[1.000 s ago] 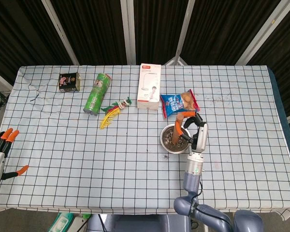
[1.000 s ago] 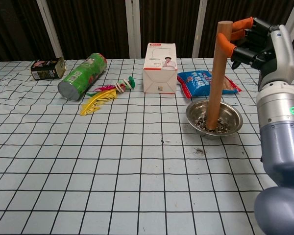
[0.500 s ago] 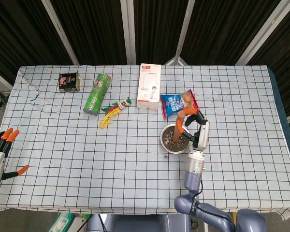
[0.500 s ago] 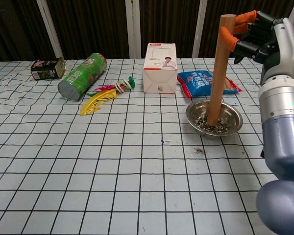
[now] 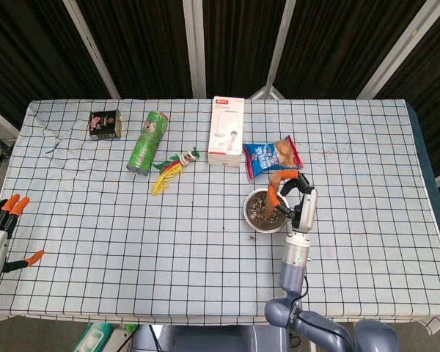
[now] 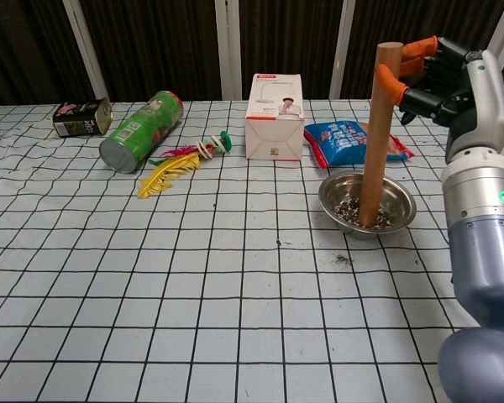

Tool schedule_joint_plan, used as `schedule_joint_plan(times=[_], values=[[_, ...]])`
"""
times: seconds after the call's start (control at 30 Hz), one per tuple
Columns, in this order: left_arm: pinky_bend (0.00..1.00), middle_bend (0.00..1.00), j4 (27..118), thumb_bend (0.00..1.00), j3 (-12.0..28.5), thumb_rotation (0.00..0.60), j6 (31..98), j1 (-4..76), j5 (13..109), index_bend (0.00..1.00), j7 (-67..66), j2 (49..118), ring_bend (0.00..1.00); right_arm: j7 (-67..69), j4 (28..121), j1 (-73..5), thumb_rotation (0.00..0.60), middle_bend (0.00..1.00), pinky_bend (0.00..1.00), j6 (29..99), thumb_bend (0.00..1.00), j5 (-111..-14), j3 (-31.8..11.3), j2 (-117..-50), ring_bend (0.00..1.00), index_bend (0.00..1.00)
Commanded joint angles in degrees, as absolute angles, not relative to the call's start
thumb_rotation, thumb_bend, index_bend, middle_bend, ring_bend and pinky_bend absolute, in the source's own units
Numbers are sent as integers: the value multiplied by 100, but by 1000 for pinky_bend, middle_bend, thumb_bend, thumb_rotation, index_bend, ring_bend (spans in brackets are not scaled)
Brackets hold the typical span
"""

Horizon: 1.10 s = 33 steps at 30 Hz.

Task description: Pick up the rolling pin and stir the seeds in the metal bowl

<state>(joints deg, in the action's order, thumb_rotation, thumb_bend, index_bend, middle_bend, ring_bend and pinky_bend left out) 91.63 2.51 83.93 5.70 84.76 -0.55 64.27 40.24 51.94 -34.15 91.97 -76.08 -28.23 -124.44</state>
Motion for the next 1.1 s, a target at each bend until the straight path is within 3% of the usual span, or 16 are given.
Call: schedule_joint_plan(times=[0.03, 0.3, 0.53, 0.87, 1.1], values=[[0, 0, 9159, 200, 251, 600, 8392, 570, 8474, 37, -51, 6427, 0, 4013, 5246, -3434, 600, 722, 694, 9228, 836, -7645, -2841, -12410, 690, 803], [0, 0, 9152, 200, 252, 600, 8395, 568, 8469, 37, -53, 6432, 0, 3773, 5906, -3520, 600, 722, 694, 9396, 836, -7845, -3044, -11958, 691, 803], [0, 0, 9154, 200, 250, 600, 8401, 564, 8470, 37, -57, 6432, 0, 3297, 6892, -3280, 600, 723, 694, 9494, 836, -8096, -3082, -10989, 691, 803], [0, 0, 9173, 201, 254, 600, 8415, 558, 8458, 38, -125, 6443, 0, 3161, 7570, -2308, 600, 723, 694, 9452, 836, -8129, -2679, -9441, 691, 803], [0, 0, 9182, 200, 259, 600, 8446, 541, 8447, 38, -174, 6461, 0, 3126, 7463, -1731, 600, 722, 694, 9243, 836, -8275, -2023, -8674, 691, 803]])
